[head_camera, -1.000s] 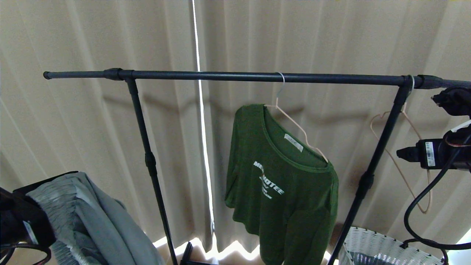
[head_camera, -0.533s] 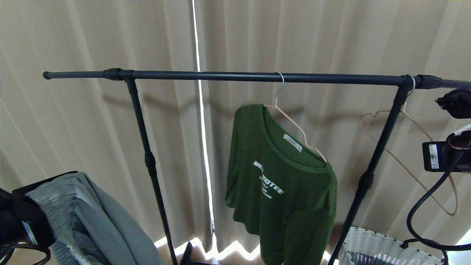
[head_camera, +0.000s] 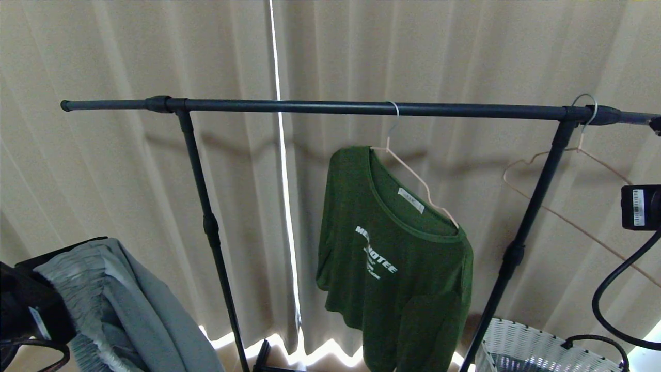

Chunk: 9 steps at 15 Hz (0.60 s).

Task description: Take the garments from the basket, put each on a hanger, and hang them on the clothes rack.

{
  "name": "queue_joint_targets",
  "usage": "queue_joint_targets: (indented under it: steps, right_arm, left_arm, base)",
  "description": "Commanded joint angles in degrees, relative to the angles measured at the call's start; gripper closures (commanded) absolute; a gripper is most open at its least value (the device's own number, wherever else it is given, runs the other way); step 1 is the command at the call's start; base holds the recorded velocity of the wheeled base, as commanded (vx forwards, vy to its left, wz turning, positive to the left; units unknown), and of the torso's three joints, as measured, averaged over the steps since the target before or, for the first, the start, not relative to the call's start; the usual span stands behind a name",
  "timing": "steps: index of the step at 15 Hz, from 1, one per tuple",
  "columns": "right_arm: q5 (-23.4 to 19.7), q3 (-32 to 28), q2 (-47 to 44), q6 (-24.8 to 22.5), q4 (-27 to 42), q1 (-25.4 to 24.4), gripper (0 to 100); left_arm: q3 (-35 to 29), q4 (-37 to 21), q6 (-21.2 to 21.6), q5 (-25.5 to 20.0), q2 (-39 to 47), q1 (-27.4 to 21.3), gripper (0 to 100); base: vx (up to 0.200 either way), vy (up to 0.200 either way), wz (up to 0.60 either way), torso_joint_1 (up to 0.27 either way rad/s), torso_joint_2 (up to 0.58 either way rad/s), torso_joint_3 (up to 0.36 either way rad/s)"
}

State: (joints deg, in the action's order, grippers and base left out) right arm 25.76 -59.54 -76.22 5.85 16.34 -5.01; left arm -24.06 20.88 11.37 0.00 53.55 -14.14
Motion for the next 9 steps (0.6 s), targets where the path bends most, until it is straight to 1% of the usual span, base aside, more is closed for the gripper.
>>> queue_joint_targets:
  steps: [1,2,3,6,9]
  right_arm:
    - [-0.4,-0.1,2.7,-0.1,-1.0,0.1,100]
    - [-0.4,-0.1,2.7,-0.1,-1.0,0.1,100]
    - [-0.5,0.1,3.3,-0.1,-2.8,0.1,100]
    - [-0.6,0.5,6.1,-0.1,-2.7,0.1,100]
    - [-0.6,3.6,10.6,-0.3,-2.4,0.1,100]
  left_arm:
    - [0.1,0.0,0.0,0.0,0.1,0.0,100]
    - [0.1,0.0,0.0,0.0,0.1,0.0,100]
    - [0.2,0.0,0.1,0.0,0.1,0.0,100]
    - [0.3,0.5,0.2,0.0,0.1,0.0,100]
    - [1.4,2.1,0.1,0.1,0.1,0.3,100]
  base:
    - [0.000,0.000,0.00,0.000,0.00,0.000]
    - [0.000,0.000,0.00,0.000,0.00,0.000]
    - [0.000,0.000,0.00,0.000,0.00,0.000]
    - [0.000,0.000,0.00,0.000,0.00,0.000]
    - [0.000,0.000,0.00,0.000,0.00,0.000]
